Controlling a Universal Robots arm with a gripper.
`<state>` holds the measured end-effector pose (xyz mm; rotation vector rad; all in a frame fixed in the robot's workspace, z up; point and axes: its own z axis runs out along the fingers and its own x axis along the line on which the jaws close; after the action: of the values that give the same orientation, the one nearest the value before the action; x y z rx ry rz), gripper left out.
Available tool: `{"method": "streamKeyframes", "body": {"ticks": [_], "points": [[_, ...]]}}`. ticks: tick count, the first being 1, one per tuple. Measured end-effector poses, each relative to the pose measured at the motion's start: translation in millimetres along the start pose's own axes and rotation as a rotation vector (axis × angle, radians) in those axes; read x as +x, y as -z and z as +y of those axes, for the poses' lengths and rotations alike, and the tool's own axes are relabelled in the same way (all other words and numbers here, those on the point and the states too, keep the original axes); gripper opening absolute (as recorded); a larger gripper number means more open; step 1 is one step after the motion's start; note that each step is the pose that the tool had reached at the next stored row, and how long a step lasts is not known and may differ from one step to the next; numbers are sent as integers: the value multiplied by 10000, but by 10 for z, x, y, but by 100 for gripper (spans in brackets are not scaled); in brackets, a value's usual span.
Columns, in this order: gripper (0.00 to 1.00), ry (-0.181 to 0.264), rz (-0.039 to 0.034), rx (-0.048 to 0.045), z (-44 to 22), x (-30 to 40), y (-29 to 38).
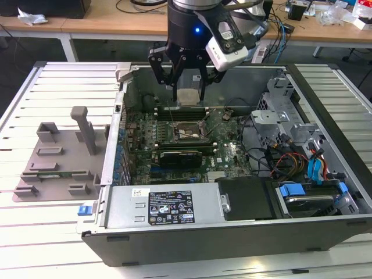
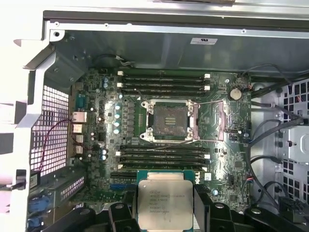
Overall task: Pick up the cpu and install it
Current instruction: 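Pick up the cpu and move it towards the insertion slot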
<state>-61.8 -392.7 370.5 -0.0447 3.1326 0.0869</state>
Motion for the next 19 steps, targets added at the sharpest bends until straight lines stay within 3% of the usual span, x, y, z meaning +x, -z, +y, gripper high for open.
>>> {"method": "streamKeyframes", "body": {"ticks": [2,3,4,11,19], "points": [[55,0,0,0,-1,0,-21],[55,0,-1,-1,17,0,-100],[55,0,0,0,123,-2,-222],[55,0,-1,-1,189,-3,-378],[55,0,-1,0,214,-3,-496]]}}
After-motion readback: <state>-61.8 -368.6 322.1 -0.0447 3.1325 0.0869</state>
